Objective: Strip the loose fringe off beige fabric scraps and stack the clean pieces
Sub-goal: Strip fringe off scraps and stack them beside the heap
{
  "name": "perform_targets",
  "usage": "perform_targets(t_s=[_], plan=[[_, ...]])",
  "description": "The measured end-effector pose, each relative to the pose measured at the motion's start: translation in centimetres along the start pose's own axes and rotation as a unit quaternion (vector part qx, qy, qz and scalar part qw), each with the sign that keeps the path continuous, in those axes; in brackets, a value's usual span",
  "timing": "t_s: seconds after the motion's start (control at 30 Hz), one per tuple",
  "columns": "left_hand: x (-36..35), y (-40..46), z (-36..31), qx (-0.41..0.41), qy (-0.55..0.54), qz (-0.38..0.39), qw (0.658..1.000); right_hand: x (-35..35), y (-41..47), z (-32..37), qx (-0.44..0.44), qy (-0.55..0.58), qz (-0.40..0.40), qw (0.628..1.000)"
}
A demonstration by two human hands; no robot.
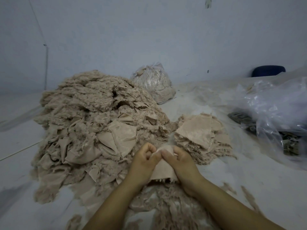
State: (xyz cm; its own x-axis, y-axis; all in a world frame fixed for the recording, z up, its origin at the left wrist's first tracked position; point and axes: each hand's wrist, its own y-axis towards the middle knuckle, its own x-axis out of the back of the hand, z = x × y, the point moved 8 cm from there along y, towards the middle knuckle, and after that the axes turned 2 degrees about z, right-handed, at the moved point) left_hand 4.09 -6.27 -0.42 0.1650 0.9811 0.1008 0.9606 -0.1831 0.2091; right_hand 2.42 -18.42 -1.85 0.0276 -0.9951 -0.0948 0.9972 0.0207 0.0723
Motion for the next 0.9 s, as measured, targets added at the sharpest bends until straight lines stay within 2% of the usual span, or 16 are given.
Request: perform_targets(t_s=[0.13,0.23,0.53,0.67,0.77,0.9], plan=[[2.3,0.5,-0.4,-0.003,0.011,-0.086,0.996,0.8,0.0,1.1,0.062,-0.002,-0.058,0.996],[3.6,0.5,-0.6,-0.006,-0.010,-0.138,0.990,1.7,0.0,2.0,0.074,0.002,-0.091,0.993],[4.7,0.6,-0.3,-0.002,0.002,-0.167,0.986,3.6,0.3,4.2,0.086,-0.025,-0.126,0.988],[6.4,0.6,0.6,0.033,-0.047,-0.198,0.978,5.7,1.2,6.0,0.074,-0.029,-0.142,0.987],[5.6,0.6,0.0,0.005,0.018,-0.149,0.989,6.4,2.2,7.7,0.065,-0.051,-0.112,0.990],[1.5,0.0,-0.9,0.006,-0.043,0.012,0.999,3.6,2.5,7.6,0.014,-0.078,0.015,0.997]])
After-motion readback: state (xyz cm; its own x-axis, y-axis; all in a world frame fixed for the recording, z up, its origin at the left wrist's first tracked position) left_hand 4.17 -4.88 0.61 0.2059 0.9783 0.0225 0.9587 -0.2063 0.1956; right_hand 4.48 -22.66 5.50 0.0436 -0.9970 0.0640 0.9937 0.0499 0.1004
